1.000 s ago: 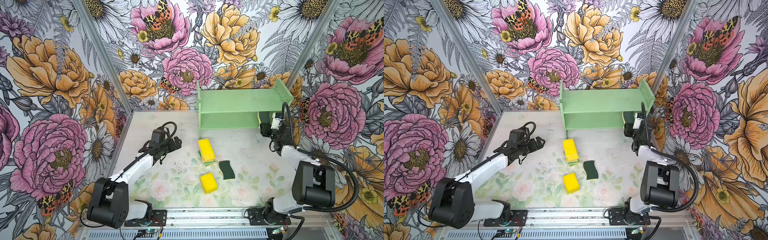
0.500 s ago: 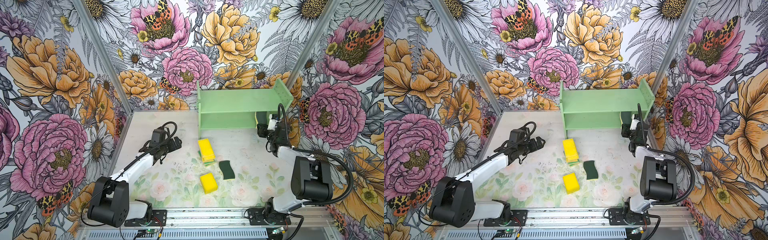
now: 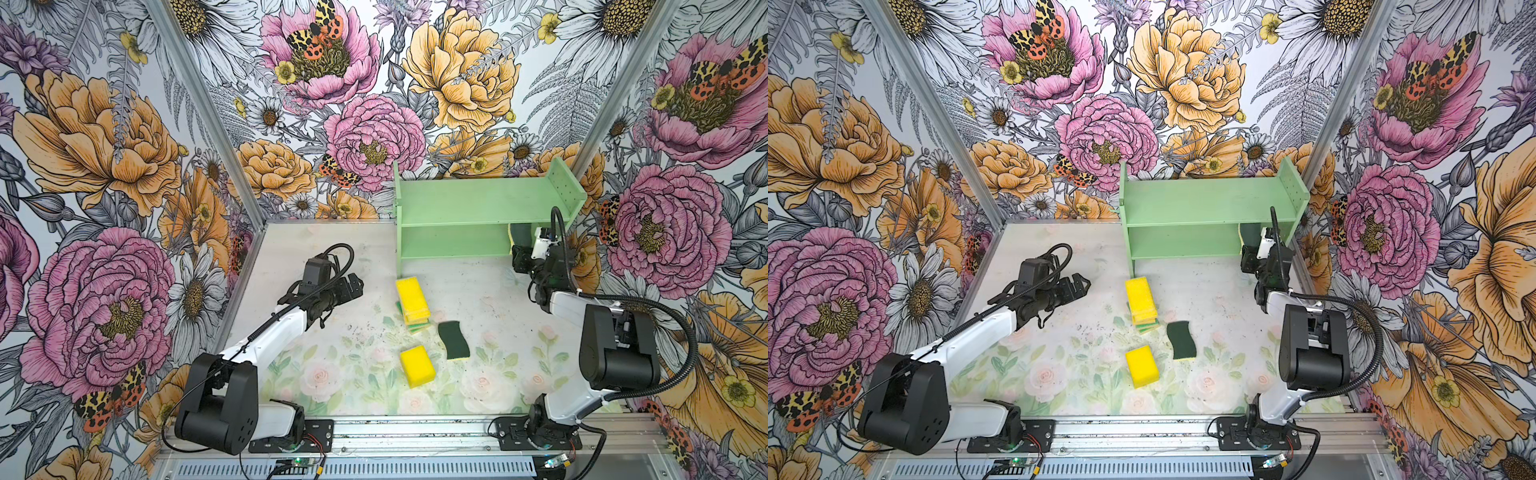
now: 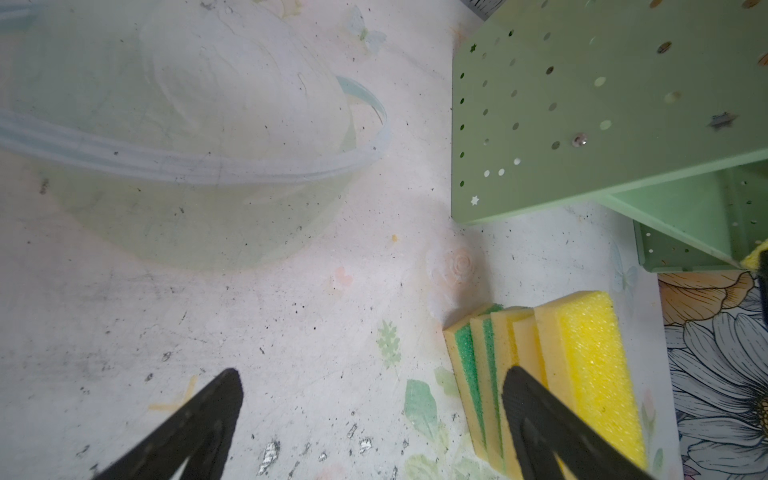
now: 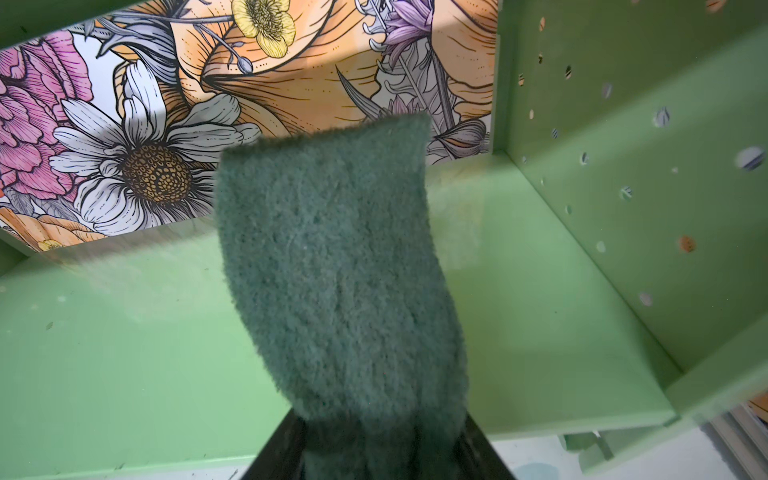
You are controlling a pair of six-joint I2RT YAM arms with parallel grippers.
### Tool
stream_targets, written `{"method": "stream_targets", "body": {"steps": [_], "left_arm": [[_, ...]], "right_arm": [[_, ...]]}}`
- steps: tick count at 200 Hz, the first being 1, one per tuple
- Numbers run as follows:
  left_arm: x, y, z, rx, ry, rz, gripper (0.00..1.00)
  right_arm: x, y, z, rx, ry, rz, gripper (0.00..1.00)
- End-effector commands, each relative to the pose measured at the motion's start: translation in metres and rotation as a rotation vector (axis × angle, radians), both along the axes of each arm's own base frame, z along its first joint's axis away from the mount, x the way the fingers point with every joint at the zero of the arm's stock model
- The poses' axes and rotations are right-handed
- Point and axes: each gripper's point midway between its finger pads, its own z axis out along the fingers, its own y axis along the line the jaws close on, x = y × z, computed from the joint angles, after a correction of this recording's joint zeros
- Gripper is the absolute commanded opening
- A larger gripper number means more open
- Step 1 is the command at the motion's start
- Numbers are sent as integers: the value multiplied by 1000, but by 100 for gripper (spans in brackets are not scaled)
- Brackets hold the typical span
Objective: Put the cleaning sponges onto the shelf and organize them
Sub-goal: 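Lower the scouring pad onto the lower shelf tier and open the right gripper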
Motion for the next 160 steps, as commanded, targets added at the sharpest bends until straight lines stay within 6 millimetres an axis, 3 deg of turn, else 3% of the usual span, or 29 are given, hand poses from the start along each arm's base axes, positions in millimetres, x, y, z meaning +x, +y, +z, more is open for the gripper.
{"method": "stream_targets", "body": {"steps": [1,160], "left_arm": [[2,-1,5,4,-18,-20,99],[3,3,7,4,-24,-12,99]], "right_arm": [[4,-1,6,-16,-41,-15,48],[16,-11,1,-20,-47,-62,48]]}}
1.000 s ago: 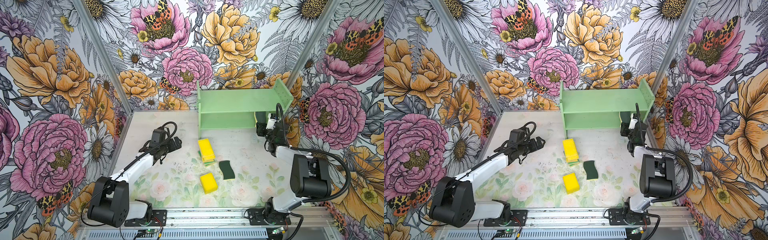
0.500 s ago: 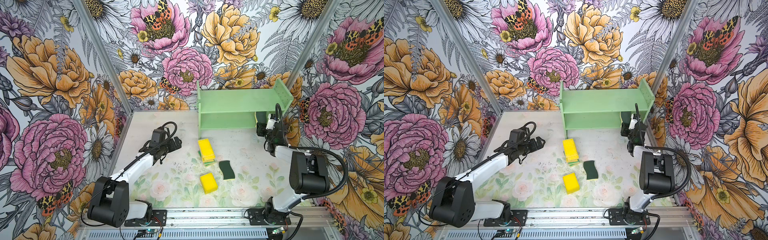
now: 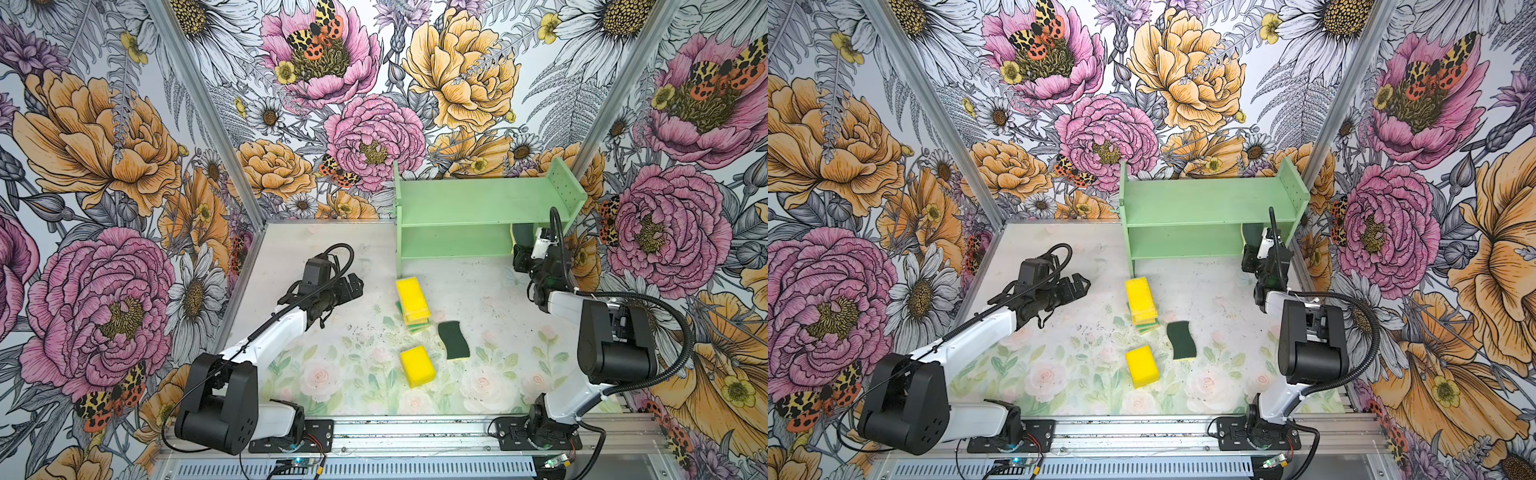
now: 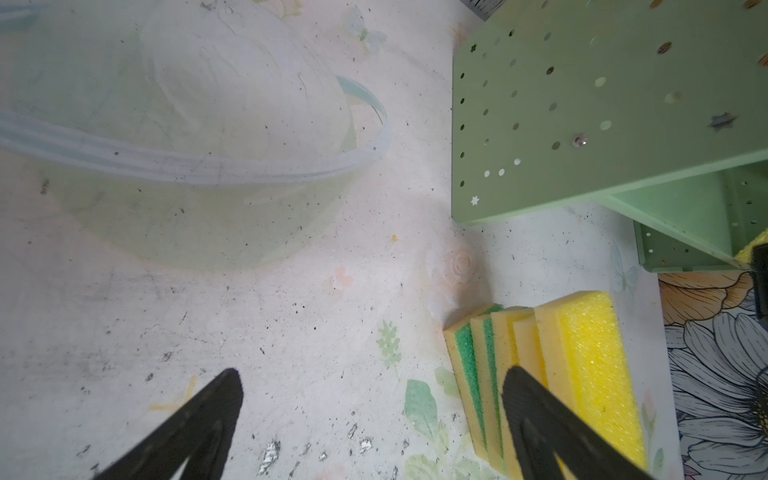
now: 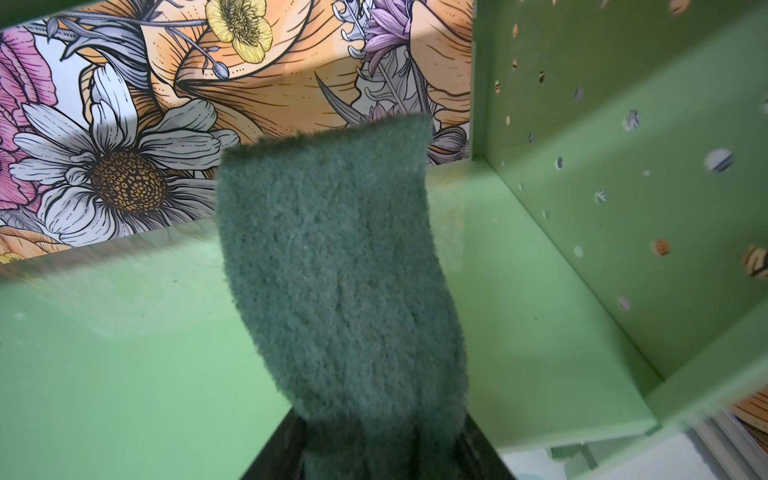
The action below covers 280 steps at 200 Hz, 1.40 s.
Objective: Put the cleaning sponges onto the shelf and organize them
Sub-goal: 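Lower the scouring pad onto the lower shelf tier and open the right gripper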
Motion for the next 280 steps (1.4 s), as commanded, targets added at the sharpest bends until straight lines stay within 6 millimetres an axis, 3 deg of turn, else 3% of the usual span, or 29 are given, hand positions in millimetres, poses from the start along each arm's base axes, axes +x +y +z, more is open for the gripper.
{"method": "stream_targets", "body": {"steps": [1,102,144,280], "left_arm": [[3,1,7,3,-23,-15,99],[4,1,8,7,-27,-22,99],[4,0,7,6,-24,-23,99],[3,0,9,0,-24,-26,99]], "right_arm": [[9,-2,5,-2,-28,-16,48],[18,-4,1,18,-31,-23,50],[17,-4,-3,20,-21,-25,60],[16,-4,7,11,-47,-25,70]]}}
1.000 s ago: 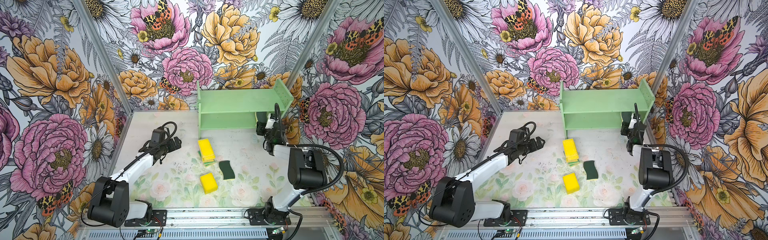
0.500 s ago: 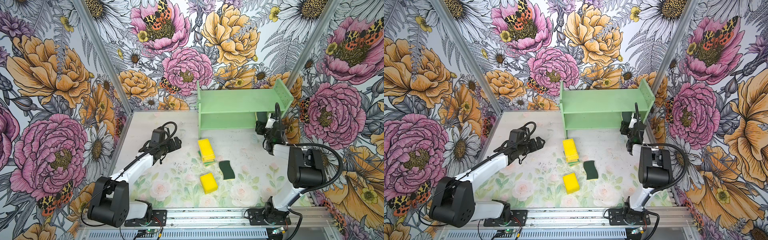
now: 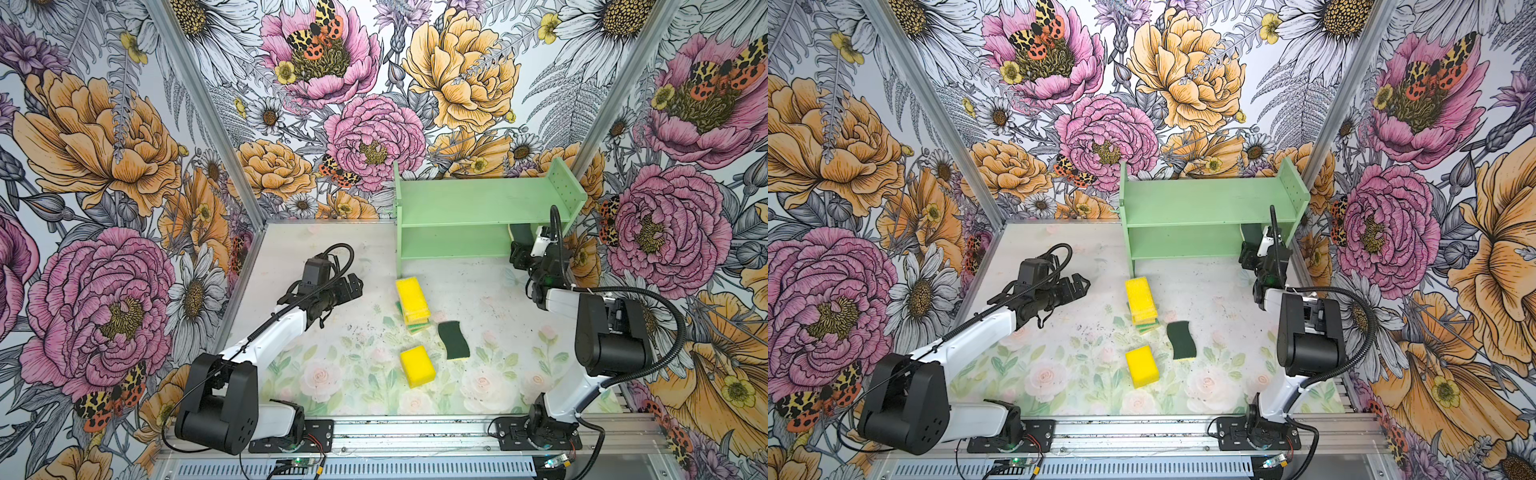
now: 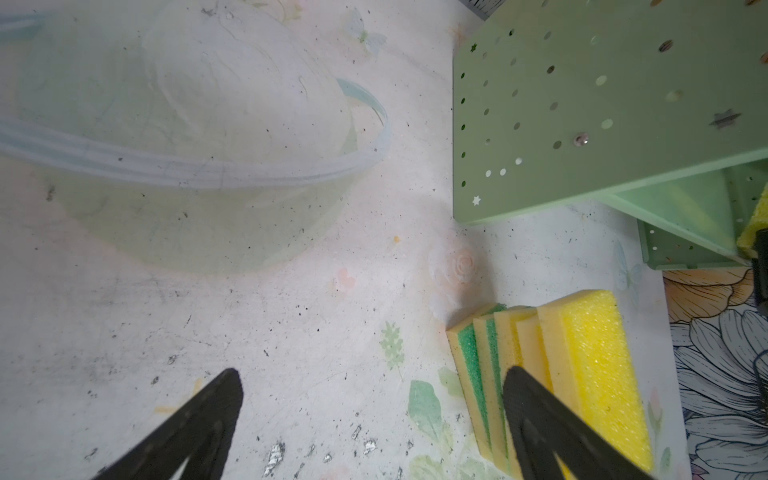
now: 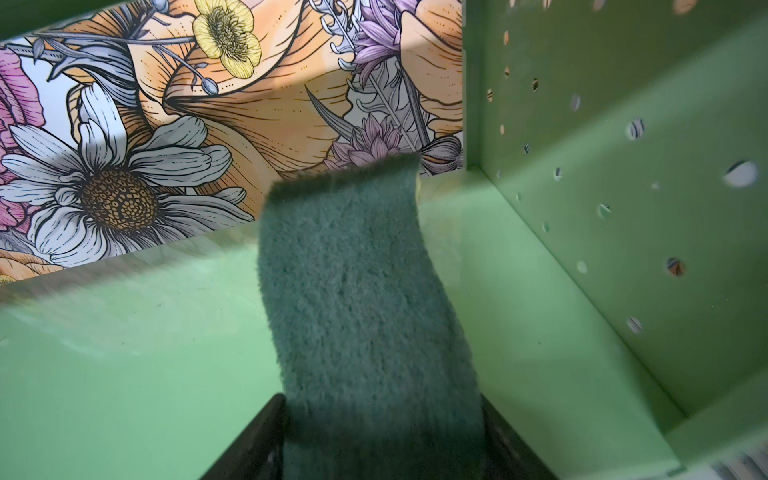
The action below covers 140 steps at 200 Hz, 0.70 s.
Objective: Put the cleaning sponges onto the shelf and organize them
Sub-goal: 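Lower the scouring pad onto the lower shelf tier and open the right gripper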
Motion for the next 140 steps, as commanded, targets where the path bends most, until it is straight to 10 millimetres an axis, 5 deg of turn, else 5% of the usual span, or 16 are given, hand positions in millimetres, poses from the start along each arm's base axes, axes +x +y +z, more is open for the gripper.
{"method": "stream_targets", "body": {"steps": [1,140], "left_arm": [[2,-2,9,-10,-18,-20,99],[3,-3,10,-13,-17,-26,99]], "right_arm": [[4,0,8,-10,-24,-5,70],[-1,8,20,-11,-53,-1,80]]}}
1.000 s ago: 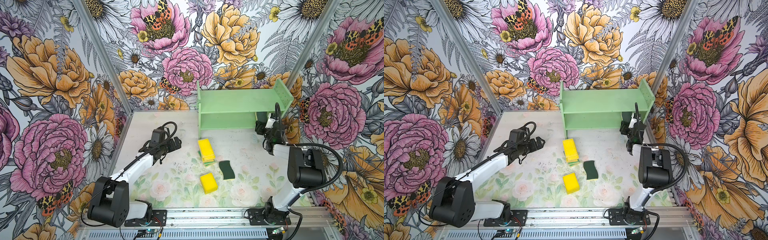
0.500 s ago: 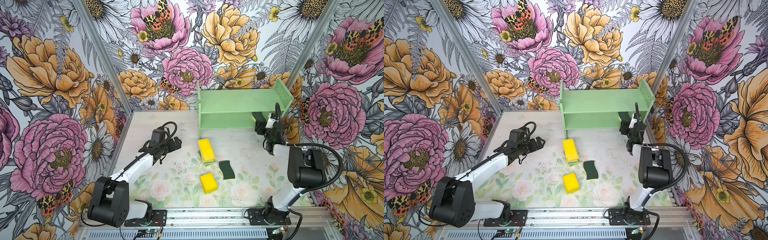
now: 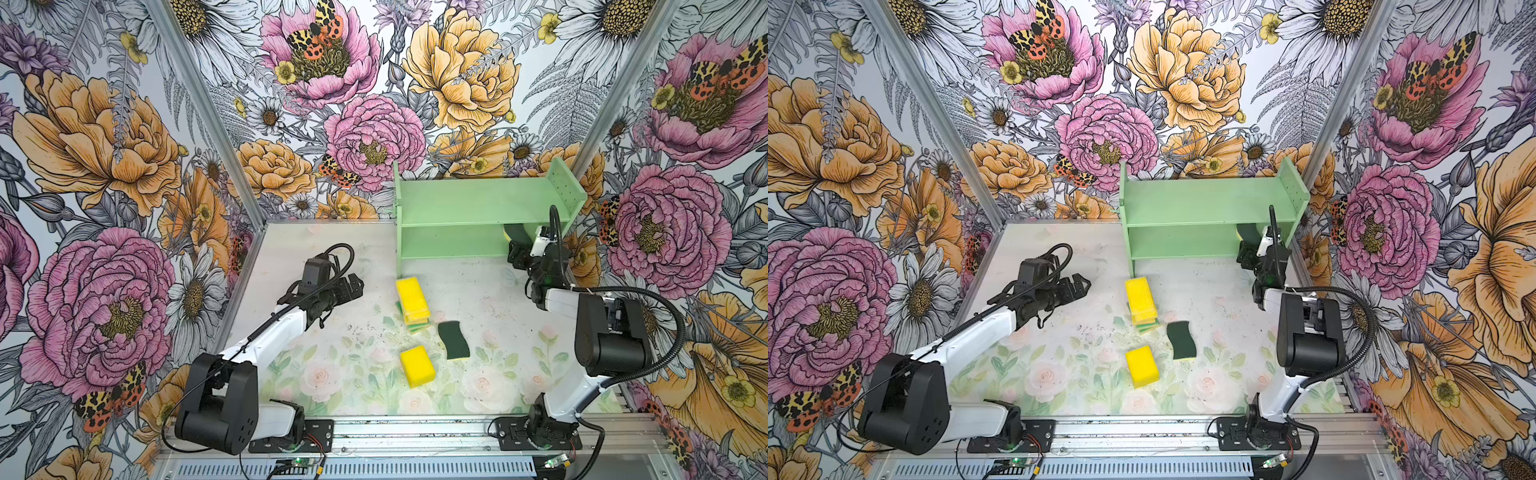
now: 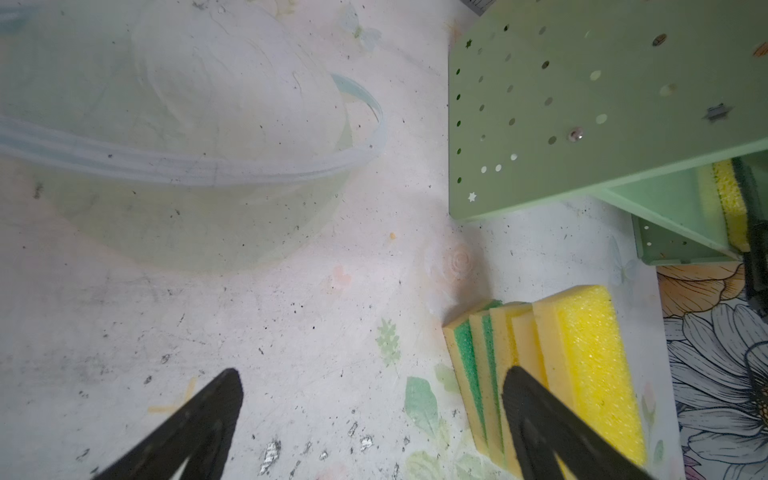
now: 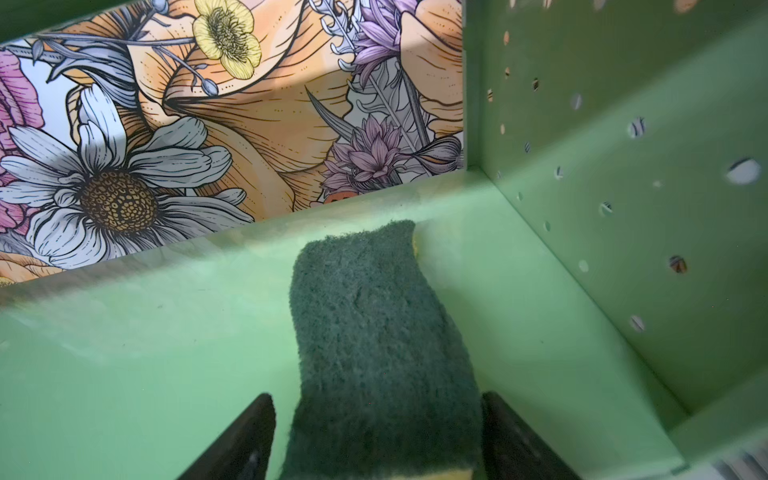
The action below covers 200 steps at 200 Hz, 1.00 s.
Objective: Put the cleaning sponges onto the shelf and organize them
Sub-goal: 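Lower the scouring pad onto the lower shelf tier and open the right gripper, then move the right gripper back down over the table near the sponges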
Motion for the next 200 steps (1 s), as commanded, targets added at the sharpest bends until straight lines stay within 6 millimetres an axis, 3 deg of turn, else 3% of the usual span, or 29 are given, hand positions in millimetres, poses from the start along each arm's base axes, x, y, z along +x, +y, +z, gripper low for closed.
{"method": "stream_targets", "body": {"steps": [1,64,104,129,163,179,200], "left_arm": [[4,-1,10,-5,-20,-17,99],[1,0,12,-5,-26,-14,99],[2,-1,15,-4,-24,-25,99],[3,0,22,-4,-29,-16,99],[3,-3,31,-21,-46,-13,99],[3,-5,35,-30,-50,-14,99],[2,-6,35,-45,-41,-3,99]], "right_arm": [[-2,3,20,-11,-52,-3,80],[-27,2,25,-69,-27,-19,82],[-57,11,33,-48,30,5,83],[-86,22,54,21,132,10,86],[-136,54,85,48,162,92,90],[-160,62,84,101,220,99,92],[-186,79,68,193,334,129,92]]}}
